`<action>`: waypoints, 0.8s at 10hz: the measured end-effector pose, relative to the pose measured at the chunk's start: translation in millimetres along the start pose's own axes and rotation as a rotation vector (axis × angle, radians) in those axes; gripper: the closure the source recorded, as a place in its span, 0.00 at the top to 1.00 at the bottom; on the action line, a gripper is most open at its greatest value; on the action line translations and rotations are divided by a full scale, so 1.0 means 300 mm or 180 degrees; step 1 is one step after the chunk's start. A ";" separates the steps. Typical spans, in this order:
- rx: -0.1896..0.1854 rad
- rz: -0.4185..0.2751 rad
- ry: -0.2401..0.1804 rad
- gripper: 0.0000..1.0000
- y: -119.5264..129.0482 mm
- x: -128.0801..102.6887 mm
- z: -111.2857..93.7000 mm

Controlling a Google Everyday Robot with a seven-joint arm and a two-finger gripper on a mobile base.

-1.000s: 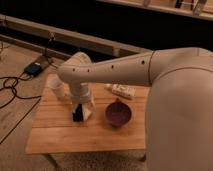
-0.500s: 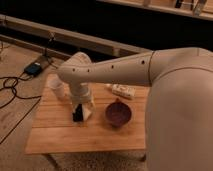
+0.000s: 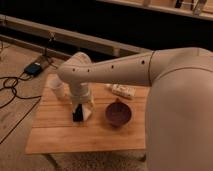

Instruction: Drag the ceramic bowl in a circle

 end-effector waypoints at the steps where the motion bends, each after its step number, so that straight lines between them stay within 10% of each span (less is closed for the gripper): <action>1: 0.0000 0.0000 -0.0001 0.65 0.000 0.000 0.000; 8: -0.0012 0.0079 0.0039 0.65 -0.027 0.014 0.003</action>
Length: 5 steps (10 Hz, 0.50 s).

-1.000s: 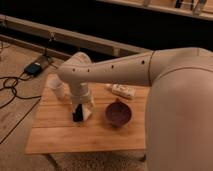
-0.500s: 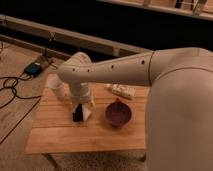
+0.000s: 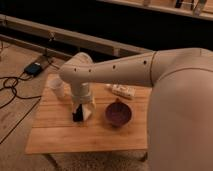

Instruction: Drag the ceramic bowl in a circle

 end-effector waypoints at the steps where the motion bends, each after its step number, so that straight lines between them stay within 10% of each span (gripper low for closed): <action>1: 0.0015 0.0064 0.0013 0.65 -0.027 0.005 0.011; 5: 0.0154 0.0343 0.0130 0.65 -0.207 0.018 0.131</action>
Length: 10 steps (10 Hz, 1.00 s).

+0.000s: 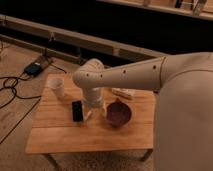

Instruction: Drag the ceramic bowl in a circle

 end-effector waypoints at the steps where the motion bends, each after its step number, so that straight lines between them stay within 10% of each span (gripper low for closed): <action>1: 0.0014 0.0024 0.0021 0.65 -0.031 -0.015 0.025; 10: -0.0028 -0.0127 0.0342 0.59 -0.157 -0.166 0.283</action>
